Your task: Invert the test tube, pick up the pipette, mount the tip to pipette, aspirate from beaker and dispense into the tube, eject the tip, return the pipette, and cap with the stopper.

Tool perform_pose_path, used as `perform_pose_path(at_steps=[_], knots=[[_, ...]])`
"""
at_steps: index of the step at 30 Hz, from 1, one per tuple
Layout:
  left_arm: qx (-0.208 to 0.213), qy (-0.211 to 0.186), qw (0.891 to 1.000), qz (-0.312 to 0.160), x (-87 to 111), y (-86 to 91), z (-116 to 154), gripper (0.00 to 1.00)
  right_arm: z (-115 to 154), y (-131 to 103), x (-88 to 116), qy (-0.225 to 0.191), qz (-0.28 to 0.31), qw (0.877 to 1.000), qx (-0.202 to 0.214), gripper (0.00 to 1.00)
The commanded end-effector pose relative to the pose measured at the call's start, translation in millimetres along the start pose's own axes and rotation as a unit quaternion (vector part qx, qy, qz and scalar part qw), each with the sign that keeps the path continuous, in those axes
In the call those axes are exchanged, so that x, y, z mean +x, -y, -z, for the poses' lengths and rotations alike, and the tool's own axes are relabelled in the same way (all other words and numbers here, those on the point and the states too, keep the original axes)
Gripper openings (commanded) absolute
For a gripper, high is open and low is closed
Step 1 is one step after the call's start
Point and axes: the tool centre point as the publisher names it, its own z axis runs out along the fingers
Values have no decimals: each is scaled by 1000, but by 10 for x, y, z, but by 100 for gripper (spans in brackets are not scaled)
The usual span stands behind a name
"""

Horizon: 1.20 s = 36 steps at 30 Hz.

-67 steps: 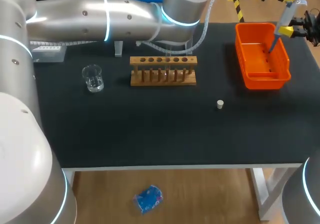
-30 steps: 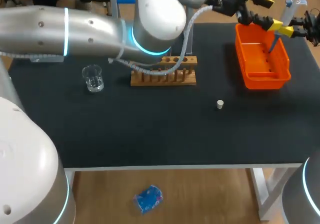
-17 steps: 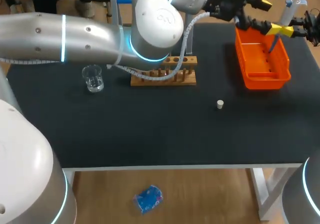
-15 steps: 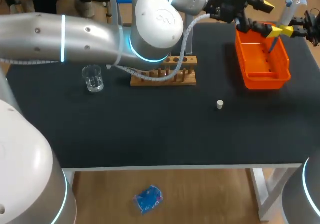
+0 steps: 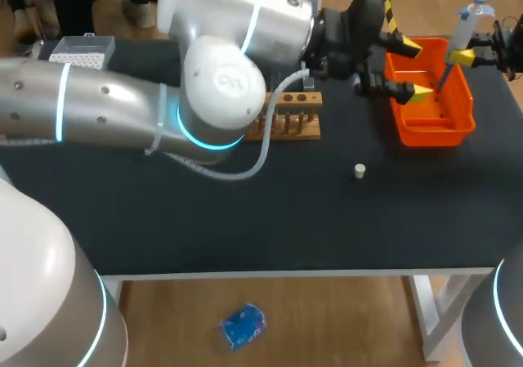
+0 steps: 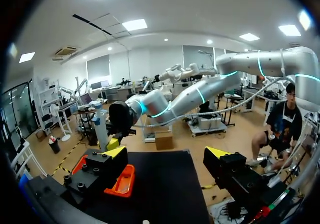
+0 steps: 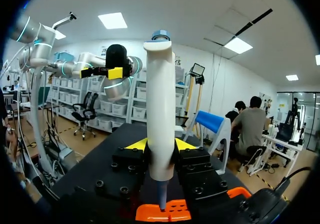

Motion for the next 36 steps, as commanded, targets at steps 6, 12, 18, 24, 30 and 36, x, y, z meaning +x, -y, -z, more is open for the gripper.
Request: perform_pose_path(at_steps=[6,12,18,24,30,36], knots=[[43,11,999,-20,38,-42,77,100,-467,-54,339,79,4,996,50,0],[45,18,999,-23,58,-71,139,100,-668,-161,538,86,-14,996,18,0],[42,22,999,-21,67,-81,165,100,-605,-250,710,62,-14,998,8,0],[42,22,999,-21,67,-81,165,100,-605,-250,710,62,-14,998,8,0],[42,22,999,-21,67,-81,165,100,-605,-250,710,62,-14,998,8,0],[38,19,999,-26,-38,-272,136,100,-700,-141,754,37,-17,999,4,0]])
